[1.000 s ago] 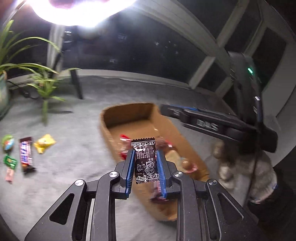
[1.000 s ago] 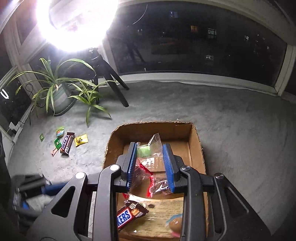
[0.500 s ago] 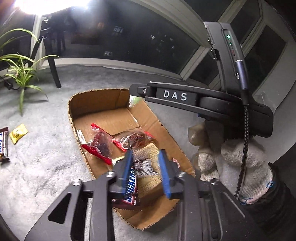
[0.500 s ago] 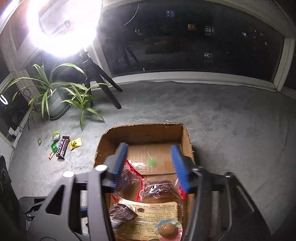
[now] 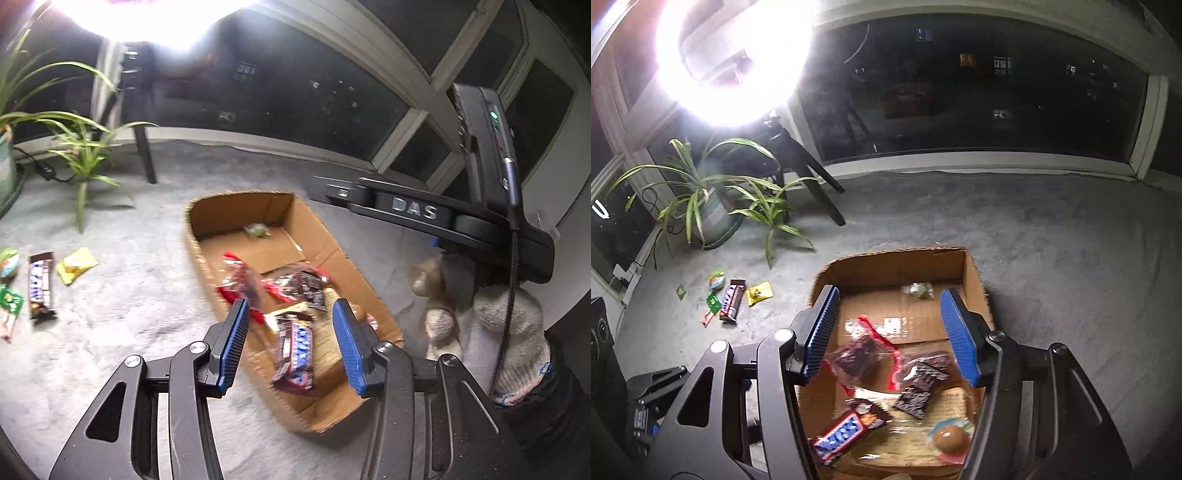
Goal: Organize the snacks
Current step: 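Carry both candies into the cardboard box and open both tools, then grasp the square green candy with the left tool while the right tool grasps the green-wrapped candy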
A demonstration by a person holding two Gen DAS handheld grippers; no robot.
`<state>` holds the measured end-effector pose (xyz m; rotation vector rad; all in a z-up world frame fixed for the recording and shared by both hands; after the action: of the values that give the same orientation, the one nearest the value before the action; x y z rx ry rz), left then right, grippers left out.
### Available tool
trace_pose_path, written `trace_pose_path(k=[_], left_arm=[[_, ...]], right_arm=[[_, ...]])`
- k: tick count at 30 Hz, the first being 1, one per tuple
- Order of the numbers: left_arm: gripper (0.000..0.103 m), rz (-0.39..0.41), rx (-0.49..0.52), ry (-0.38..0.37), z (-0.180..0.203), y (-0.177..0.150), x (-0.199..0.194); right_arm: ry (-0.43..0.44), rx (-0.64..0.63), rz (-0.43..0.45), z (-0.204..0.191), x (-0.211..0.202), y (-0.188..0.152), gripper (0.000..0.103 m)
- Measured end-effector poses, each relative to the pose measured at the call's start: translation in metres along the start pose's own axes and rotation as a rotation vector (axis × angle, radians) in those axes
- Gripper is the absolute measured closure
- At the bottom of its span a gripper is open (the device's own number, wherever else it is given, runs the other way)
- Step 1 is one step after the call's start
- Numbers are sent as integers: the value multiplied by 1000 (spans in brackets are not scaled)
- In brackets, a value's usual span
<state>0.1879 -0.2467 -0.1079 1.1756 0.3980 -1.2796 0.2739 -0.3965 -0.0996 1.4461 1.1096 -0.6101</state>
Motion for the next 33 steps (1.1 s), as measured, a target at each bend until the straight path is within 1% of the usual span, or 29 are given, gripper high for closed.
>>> trace_pose_path(k=[5,10,15,19,22,25,30,33], left_arm=[[57,27,-25,33,-24,-7,-24],[57,58,-69,62,-56,-14,-49],[57,79,-102,115,-94,-28,-76],[57,85,-156,173,-137,-43,-99],[57,91,-201,213,-168,-53,-117],[57,105,-250,265,-203,-68,-137],[57,121,-310,333,-247,-79,-160],[57,127,-342,359,-275,-83,-170]], right_arm=[[18,-28,9,-29,-5,-6,43],[52,-58,7,-63,-6,-11,43],[84,-98,-3,-101,-1,-14,43],[105,-132,-22,-131,9,-17,43],[112,-148,-39,-149,20,-17,43],[138,-147,-59,-162,31,-15,43],[184,-165,-99,-192,52,-13,43],[204,-193,-125,-215,64,-14,43]])
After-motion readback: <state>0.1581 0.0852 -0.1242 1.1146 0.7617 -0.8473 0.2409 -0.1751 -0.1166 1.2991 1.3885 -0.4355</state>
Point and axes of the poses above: each gripper's, at about its wrist camera, not at the fingertips, and x roughly the way its jaws point, z to its right, y to its top, the point moved 4 cm from there along x, roughly the way its jaws point, and after that the axes turned 13 degrees about -z, right-handed, at the moved point
